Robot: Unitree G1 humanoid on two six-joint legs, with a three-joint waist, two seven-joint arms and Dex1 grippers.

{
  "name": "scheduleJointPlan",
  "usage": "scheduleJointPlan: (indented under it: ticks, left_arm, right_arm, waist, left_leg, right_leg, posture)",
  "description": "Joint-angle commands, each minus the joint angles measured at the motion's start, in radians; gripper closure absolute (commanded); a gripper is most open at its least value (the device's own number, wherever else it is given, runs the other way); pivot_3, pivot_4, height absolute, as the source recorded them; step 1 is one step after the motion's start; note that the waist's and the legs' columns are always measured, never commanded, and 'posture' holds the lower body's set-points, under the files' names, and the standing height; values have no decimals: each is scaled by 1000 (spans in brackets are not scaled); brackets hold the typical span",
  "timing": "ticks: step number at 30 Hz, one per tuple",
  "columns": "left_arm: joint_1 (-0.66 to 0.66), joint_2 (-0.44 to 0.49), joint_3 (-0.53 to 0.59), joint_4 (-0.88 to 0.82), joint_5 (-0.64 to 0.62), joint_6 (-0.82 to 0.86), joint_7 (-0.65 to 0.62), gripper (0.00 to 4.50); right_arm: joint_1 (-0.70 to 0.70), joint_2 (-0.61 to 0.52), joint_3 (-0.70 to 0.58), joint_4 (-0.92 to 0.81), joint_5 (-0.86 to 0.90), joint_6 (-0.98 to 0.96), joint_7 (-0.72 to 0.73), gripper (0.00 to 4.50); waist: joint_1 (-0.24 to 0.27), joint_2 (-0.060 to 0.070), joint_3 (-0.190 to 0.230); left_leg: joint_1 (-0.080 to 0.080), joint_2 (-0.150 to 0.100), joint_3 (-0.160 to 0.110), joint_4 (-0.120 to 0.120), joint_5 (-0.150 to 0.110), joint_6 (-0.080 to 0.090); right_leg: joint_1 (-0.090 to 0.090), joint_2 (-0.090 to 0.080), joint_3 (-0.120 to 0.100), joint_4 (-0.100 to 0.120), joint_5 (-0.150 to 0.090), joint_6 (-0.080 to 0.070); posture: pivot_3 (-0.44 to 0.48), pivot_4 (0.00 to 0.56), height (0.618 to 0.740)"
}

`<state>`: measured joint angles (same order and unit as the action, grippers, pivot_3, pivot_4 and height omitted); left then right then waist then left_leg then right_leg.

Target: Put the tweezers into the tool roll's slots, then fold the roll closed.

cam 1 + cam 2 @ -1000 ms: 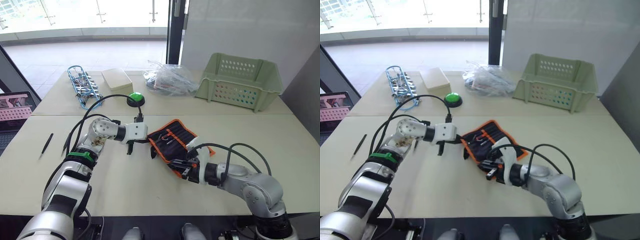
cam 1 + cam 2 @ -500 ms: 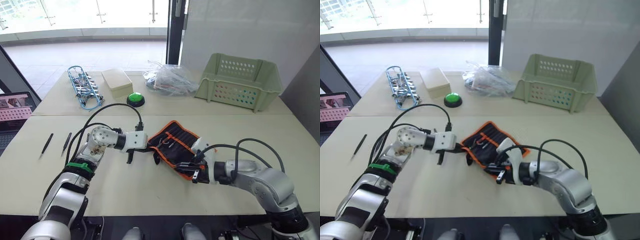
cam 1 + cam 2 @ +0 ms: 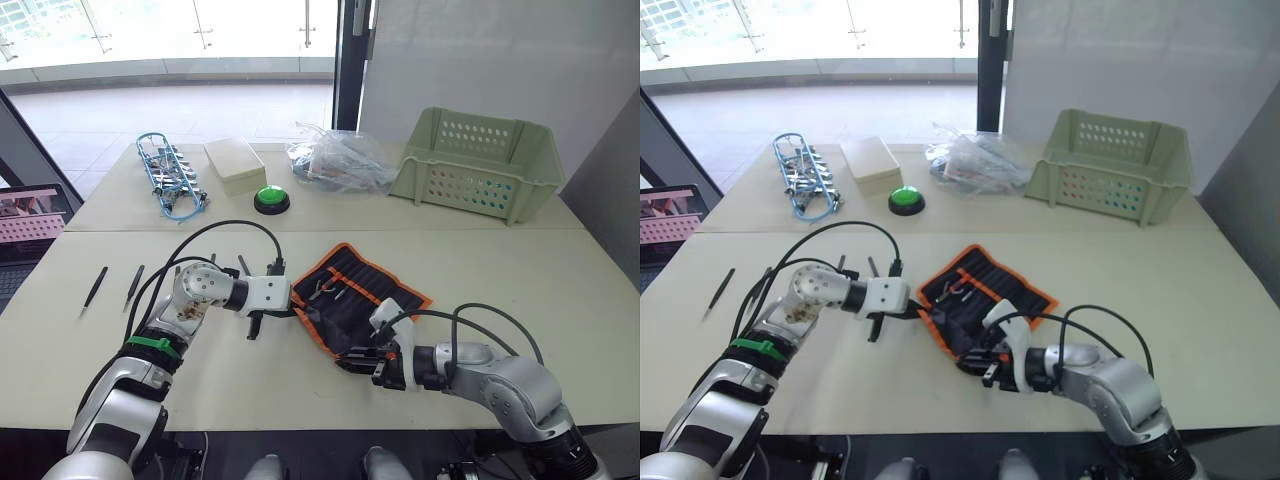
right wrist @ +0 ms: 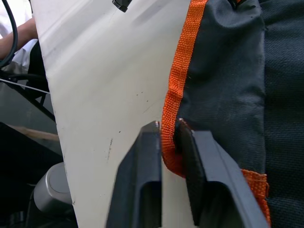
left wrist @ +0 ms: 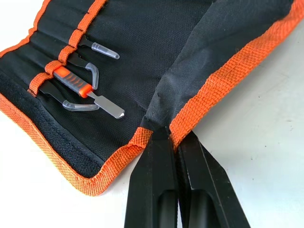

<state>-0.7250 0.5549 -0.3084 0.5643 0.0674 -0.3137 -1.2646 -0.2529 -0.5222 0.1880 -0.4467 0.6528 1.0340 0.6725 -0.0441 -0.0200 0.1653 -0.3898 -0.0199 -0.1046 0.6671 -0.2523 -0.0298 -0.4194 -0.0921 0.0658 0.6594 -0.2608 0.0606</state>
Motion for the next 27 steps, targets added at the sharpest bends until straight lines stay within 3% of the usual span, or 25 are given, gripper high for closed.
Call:
scheduleJointPlan:
  ticks: [1, 7, 12, 18, 23, 25, 27]
  left_arm:
    - [12, 10, -9, 31, 8, 2, -18, 4500]
    - [3, 12, -11, 48, 6, -14, -21, 4500]
    - [-4, 14, -12, 57, 21, -59, 1, 4500]
    - [-3, 12, 11, 48, -29, 7, -33, 4500]
    - [-6, 11, 32, 30, -58, 32, -43, 2972]
    - [14, 30, 54, -39, -141, 173, -124, 2326]
    - [32, 49, 73, -102, -204, 281, -183, 1608]
  right_arm:
    - [5, -21, -63, -40, 85, 18, 50, 2215]
    - [-48, 25, -249, -9, 314, 63, 59, 191]
    - [-75, 78, -202, 70, 163, -55, -26, 91]
    - [-27, 112, -110, 149, 49, -176, -4, 2011]
    - [-9, 117, -53, 191, -27, -231, 7, 3666]
    - [3, 112, -28, 214, -62, -255, 17, 4375]
    - [13, 106, -9, 233, -87, -275, 31, 4500]
  waist:
    - [0, 0, 0]
    - [-1, 0, 0]
    - [-1, 0, 0]
    - [-2, 0, 0]
    - [-2, 0, 0]
    - [-3, 0, 0]
    - [-6, 0, -1]
  left_leg:
    - [0, 0, 0, 0, 0, 0]
    - [1, 0, 0, 0, 0, 0]
    - [2, 0, 0, 0, 0, 0]
    - [1, 0, 0, 1, 0, 0]
    - [1, 0, 0, 1, 0, 0]
    - [1, 0, 0, 1, 0, 0]
    - [1, 0, 0, 1, 0, 0]
  right_leg:
    - [0, 0, 0, 0, 0, 0]
    - [1, 0, 0, 1, 0, 0]
    - [1, 0, 0, 3, 0, 0]
    - [0, 0, 0, 3, 0, 0]
    - [0, 0, 0, 4, 0, 0]
    - [0, 0, 0, 4, 0, 0]
    - [0, 0, 0, 4, 0, 0]
  posture:
    - [0, 150, 740]
    - [0, 150, 740]
    - [0, 150, 740]
    - [0, 150, 740]
    - [0, 150, 740]
    - [0, 150, 740]
    - [0, 150, 740]
